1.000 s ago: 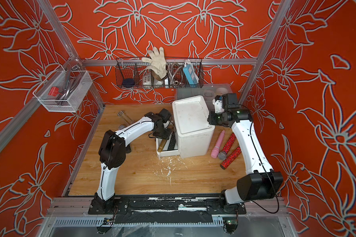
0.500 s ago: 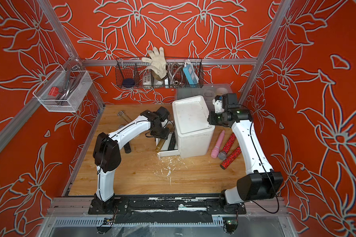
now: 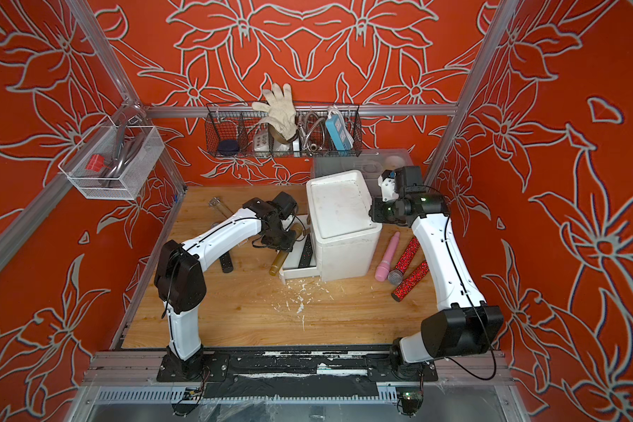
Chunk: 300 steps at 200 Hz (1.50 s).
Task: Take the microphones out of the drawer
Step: Pick up the microphone from the drawer, then place the microphone at the center of the board.
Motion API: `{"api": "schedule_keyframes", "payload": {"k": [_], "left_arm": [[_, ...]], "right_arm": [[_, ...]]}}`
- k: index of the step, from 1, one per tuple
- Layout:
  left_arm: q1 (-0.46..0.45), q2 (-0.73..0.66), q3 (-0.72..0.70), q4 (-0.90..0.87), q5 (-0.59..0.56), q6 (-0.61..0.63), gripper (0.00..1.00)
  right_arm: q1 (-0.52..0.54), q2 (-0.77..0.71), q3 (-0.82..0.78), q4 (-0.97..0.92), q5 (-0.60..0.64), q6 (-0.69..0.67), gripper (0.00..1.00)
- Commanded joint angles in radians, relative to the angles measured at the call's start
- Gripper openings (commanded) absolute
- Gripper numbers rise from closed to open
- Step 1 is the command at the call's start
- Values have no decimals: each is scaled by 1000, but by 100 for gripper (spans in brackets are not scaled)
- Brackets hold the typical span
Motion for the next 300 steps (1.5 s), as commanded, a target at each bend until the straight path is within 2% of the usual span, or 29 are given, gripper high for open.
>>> {"api": "schedule_keyframes", "payload": {"k": [1,50,98,126,167,240,300], "left_arm": [[5,-82,-15,0,-25,9,13],[60,-197,-71,56,-45,-6,12],[178,-302,-204,172,-55,-33,13],[217,-317,-284,247,-75,-47,12],[241,-254,-372,365,-60,-93,13],[241,-78,-389,464,-128,-111,13],[244,-43,-472,529,-149,-106,15]], "right_arm": [[-6,-16,-12,31,-46,43,0],[-7,-15,-13,31,-46,44,0],[-7,-12,-10,30,-46,45,0],[-7,-12,-15,31,-46,45,0],[-7,-14,-15,26,-43,44,0],[-7,-16,-7,15,-40,34,0],[-7,-11,-7,19,-58,33,0]]}}
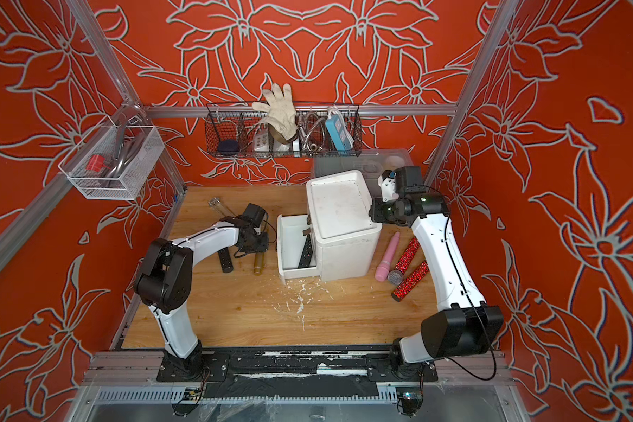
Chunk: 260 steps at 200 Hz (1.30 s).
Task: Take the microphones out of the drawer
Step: Place the microphone at the center of the board.
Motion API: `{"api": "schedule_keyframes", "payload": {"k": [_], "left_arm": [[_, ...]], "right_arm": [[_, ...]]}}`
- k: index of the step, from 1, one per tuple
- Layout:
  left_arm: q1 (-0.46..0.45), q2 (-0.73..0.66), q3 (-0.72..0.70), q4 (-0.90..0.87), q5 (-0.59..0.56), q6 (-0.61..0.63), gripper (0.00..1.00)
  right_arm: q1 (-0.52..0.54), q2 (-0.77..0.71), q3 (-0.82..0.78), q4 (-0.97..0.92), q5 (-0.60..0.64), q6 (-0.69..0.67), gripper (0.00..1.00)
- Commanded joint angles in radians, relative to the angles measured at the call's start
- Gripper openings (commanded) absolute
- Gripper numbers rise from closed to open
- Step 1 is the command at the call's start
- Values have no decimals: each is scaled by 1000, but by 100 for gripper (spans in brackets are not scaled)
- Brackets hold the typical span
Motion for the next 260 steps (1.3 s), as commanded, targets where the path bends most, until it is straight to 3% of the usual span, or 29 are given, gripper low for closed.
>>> {"api": "schedule_keyframes", "payload": {"k": [1,51,88,121,196,237,260], "left_arm": [[6,25,-20,38,-20,-6,15],[6,78,-8,29,-6,-19,27],[6,76,3,6,-19,-26,51],[6,53,35,-36,-19,-21,61],[5,-125,82,-121,67,-16,69],[-3,-216,43,-70,285,24,69],[-42,-223,31,-49,339,56,69]], "right_arm": [[-7,-10,-5,18,-58,33,0],[-7,-6,-7,14,-56,24,0],[-7,-10,-17,22,-59,24,0],[-7,-11,-15,22,-57,22,0],[-7,-14,-10,23,-58,22,0],[-6,-12,-15,29,-62,27,0],[-7,-12,-20,33,-66,32,0]]}}
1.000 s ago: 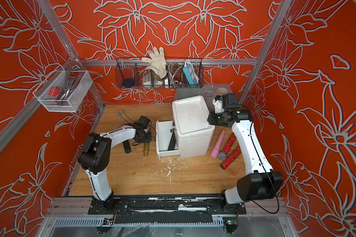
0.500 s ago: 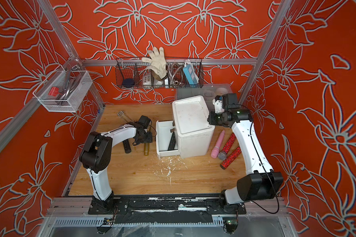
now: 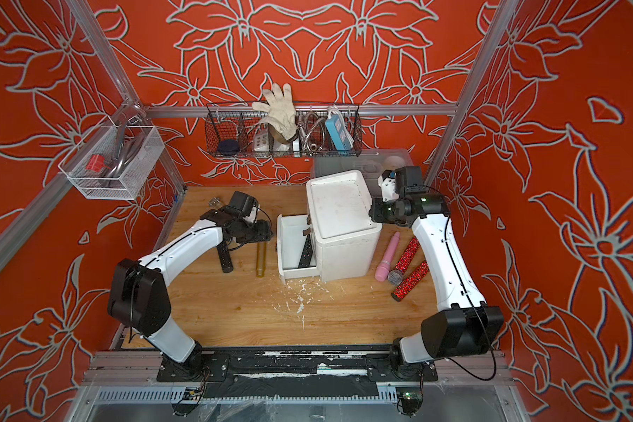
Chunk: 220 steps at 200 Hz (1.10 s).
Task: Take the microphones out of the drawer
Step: Place the microphone at the center of the board, then pick up the microphone from the drawer.
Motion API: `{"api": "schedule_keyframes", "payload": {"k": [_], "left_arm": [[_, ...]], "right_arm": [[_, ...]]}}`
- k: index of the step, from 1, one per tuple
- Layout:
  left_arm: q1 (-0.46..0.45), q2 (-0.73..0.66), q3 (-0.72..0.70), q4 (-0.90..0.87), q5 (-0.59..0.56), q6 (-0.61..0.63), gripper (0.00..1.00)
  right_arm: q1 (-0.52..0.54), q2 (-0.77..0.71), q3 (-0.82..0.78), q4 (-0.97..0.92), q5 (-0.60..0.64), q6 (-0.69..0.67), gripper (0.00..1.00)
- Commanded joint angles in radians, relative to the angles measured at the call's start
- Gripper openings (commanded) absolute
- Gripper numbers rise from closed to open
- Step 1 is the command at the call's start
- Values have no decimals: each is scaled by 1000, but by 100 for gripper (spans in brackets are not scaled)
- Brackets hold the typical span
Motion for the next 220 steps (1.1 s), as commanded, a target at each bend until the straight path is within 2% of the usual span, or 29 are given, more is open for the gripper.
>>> {"api": "schedule_keyframes", "payload": {"k": [1,64,137,220], "left_arm": [[-38,-6,-23,13,121,50,69],[-198,109,62,-17,30,104,69],[-266,259,161,-21,-17,137,68],[-296,384,172,32,-16,112,68]], "right_arm": [[-7,-11,-16,30,-62,33,0],[-7,-11,-19,21,-62,29,0],[-7,-11,-19,20,-62,27,0],[-7,-11,-26,20,-59,15,0]]}}
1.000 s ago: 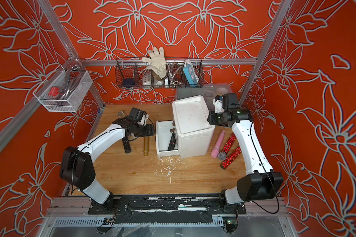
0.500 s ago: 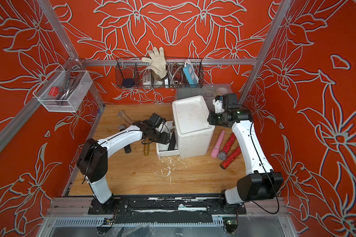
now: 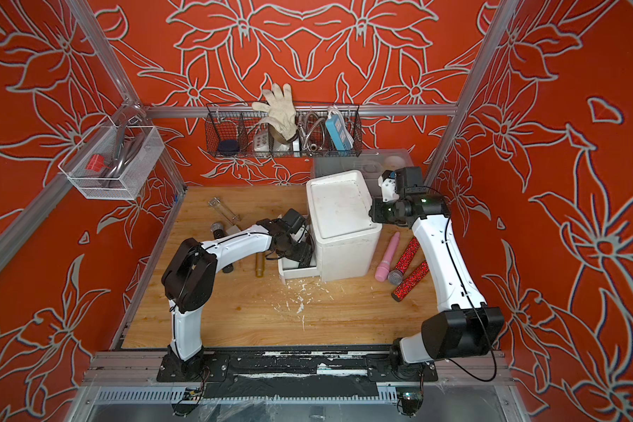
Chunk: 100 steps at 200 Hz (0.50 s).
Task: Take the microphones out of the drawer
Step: Pick up the microphone from the drawer.
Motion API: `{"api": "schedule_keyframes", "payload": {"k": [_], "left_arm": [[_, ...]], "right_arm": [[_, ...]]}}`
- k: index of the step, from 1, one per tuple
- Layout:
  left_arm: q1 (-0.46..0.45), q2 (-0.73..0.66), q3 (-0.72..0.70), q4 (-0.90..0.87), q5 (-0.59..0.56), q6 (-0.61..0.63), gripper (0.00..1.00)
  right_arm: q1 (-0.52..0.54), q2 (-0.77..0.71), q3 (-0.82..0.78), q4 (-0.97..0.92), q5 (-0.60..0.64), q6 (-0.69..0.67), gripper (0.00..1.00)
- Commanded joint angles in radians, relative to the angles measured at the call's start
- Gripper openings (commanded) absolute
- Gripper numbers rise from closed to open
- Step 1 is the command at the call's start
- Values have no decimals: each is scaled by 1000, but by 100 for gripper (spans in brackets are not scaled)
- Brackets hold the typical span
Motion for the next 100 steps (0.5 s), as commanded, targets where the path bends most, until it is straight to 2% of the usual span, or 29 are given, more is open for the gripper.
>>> {"api": "schedule_keyframes", "payload": {"k": [1,52,100], "left_arm": [[-9,36,10,8,6,-3,69],[-34,96,13,21,-39,-16,68],[-53,148,36,-23,-136,-2,58]], "right_arm": [[-7,-5,-16,10,-58,16,0],[-7,-1,-16,12,-56,17,0],[-7,2,-13,13,-58,19,0]]}}
